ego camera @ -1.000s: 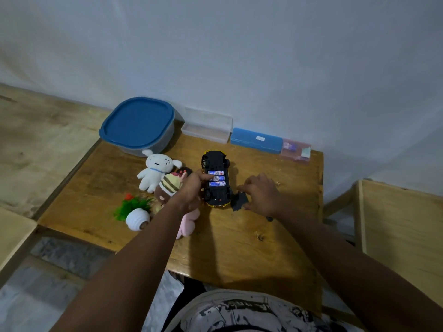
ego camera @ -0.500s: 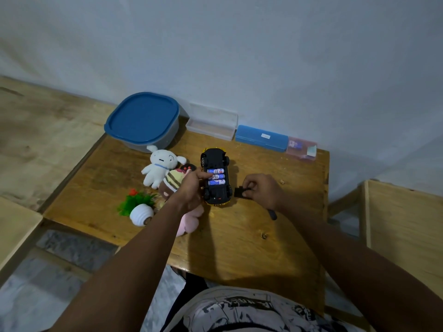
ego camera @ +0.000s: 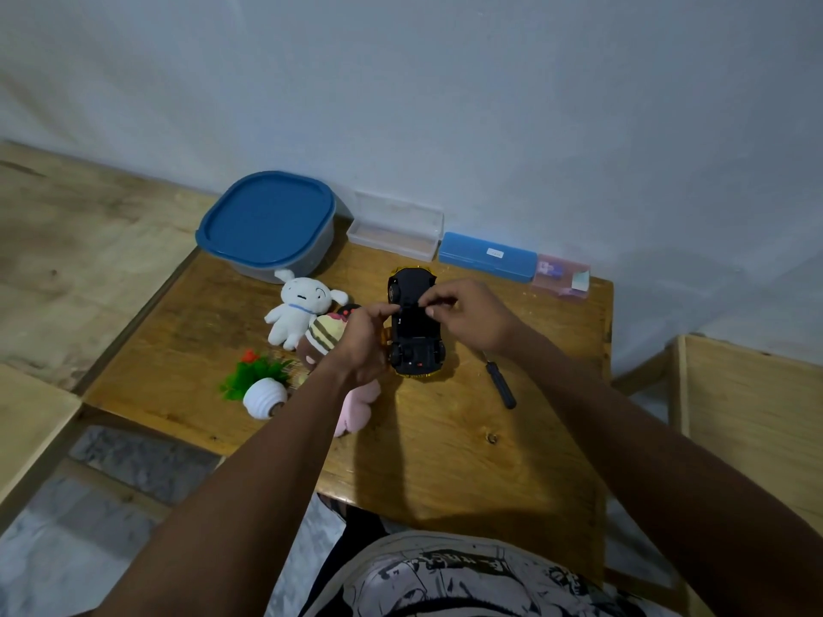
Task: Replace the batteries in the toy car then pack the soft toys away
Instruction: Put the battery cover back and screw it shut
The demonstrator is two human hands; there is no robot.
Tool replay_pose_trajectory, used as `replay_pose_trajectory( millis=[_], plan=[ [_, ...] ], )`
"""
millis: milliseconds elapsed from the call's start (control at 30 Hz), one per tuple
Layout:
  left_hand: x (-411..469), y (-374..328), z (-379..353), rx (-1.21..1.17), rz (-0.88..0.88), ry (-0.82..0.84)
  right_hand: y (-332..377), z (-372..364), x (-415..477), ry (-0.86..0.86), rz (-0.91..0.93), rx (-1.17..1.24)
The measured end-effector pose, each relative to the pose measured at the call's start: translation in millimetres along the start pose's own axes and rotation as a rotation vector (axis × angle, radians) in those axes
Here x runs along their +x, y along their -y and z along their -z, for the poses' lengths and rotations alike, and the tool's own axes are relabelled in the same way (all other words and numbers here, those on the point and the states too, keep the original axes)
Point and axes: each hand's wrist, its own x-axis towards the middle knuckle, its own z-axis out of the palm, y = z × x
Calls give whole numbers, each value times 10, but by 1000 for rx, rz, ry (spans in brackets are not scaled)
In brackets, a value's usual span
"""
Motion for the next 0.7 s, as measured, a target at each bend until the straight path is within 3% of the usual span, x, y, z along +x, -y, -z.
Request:
replay_pose_trajectory(
  millis=[267,700],
  plan=[
    [7,6,42,-14,-3,49,51,16,106,117,-3,-70],
    [80,33,64,-40,-15,40,83,50,117,134,-7,-99]
  ],
)
